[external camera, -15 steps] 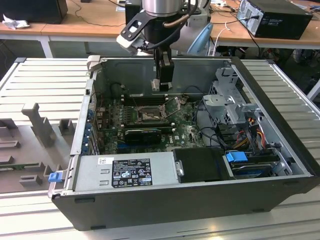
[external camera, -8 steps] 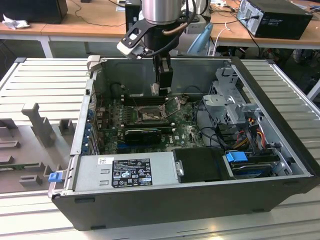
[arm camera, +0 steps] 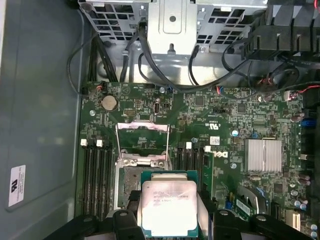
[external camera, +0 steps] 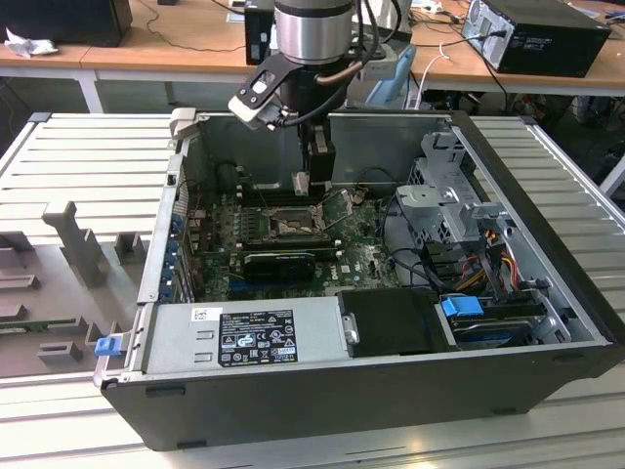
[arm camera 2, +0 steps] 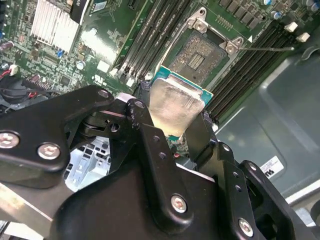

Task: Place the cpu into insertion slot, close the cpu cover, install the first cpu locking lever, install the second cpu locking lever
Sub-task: 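Place the cpu into insertion slot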

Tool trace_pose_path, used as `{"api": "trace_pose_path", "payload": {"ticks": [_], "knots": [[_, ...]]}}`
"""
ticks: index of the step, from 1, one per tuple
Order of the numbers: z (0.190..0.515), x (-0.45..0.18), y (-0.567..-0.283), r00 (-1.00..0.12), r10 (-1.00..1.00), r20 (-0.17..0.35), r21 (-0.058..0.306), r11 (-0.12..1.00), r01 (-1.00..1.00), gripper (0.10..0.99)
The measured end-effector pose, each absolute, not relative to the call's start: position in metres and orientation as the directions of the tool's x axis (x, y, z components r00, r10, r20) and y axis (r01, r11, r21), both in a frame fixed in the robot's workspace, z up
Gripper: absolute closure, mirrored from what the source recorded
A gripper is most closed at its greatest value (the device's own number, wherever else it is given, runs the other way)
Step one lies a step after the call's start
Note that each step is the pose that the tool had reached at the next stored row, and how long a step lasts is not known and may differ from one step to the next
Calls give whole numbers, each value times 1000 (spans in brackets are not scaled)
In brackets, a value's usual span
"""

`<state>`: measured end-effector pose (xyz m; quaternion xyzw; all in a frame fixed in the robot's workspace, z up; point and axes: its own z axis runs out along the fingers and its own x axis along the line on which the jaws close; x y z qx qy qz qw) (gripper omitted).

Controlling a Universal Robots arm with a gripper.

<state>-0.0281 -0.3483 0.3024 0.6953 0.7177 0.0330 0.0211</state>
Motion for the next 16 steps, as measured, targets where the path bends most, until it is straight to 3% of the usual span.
{"api": "trace_pose_path", "payload": {"ticks": [16], "knots": [[264,-45,-340,-23,1000,16,77,21,997,557]]}}
